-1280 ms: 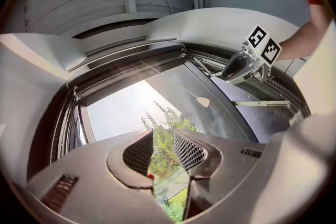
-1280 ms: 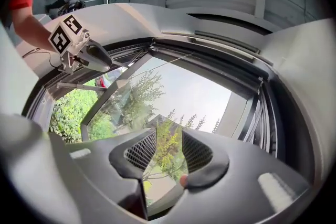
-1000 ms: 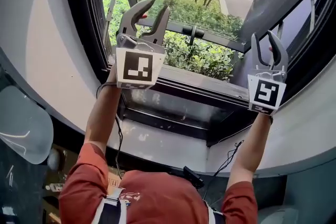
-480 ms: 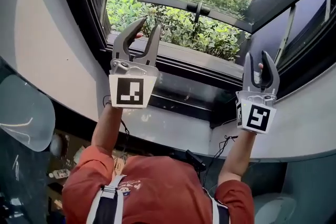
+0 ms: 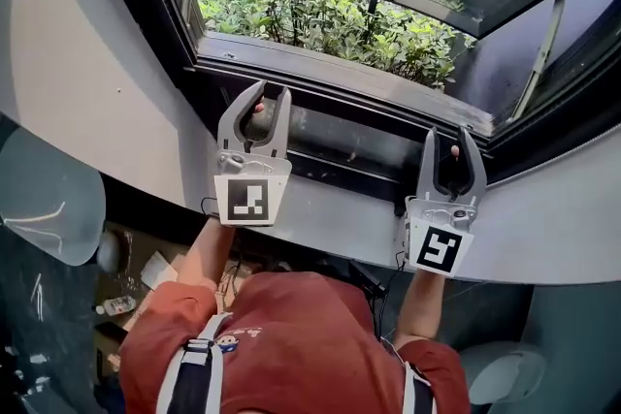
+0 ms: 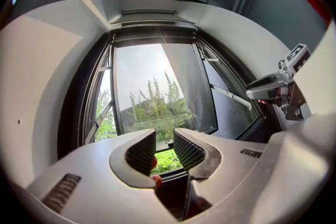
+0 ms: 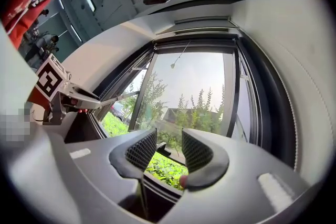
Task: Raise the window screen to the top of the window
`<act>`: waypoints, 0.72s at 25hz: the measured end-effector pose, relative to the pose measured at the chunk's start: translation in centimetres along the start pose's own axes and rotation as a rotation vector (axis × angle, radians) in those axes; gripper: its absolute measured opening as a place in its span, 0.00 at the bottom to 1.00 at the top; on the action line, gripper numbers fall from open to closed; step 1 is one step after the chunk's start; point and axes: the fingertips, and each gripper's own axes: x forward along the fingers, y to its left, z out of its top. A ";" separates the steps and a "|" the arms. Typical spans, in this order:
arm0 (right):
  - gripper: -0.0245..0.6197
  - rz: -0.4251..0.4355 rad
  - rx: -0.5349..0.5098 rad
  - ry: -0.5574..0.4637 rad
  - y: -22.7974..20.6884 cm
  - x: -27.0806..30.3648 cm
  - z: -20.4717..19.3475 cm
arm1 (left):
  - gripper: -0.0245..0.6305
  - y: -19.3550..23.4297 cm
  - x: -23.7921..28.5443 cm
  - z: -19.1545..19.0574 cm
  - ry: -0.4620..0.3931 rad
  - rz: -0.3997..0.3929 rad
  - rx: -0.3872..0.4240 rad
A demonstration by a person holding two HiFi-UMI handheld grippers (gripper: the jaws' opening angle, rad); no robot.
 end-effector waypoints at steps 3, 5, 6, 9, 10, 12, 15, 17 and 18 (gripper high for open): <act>0.26 0.009 0.055 0.079 1.5 -1.6 -2.7 | 0.20 -1.1 -1.2 -1.2 0.017 -0.006 -0.027; 0.26 0.009 0.120 0.117 2.3 -2.1 -4.1 | 0.20 -2.0 -1.7 -2.2 0.045 -0.022 -0.049; 0.26 0.012 0.148 0.129 2.8 -2.3 -4.6 | 0.20 -2.4 -2.0 -2.6 0.056 -0.033 -0.049; 0.26 0.031 0.197 0.171 4.6 -3.3 -5.8 | 0.20 -3.9 -3.0 -3.5 0.074 -0.050 -0.080; 0.26 0.035 0.209 0.182 5.0 -3.6 -6.1 | 0.20 -4.4 -3.4 -3.8 0.084 -0.057 -0.084; 0.26 0.040 0.230 0.197 5.7 -4.2 -6.5 | 0.20 -5.0 -3.9 -4.2 0.102 -0.067 -0.080; 0.26 0.039 0.248 0.208 6.3 -4.8 -6.9 | 0.20 -5.2 -4.5 -4.7 0.108 -0.064 -0.095; 0.26 0.033 0.247 0.214 6.5 -5.1 -7.2 | 0.19 -5.2 -4.6 -5.2 0.132 -0.048 -0.086; 0.20 0.023 0.246 0.216 6.5 -5.1 -7.4 | 0.16 -5.2 -4.6 -5.4 0.141 -0.041 -0.073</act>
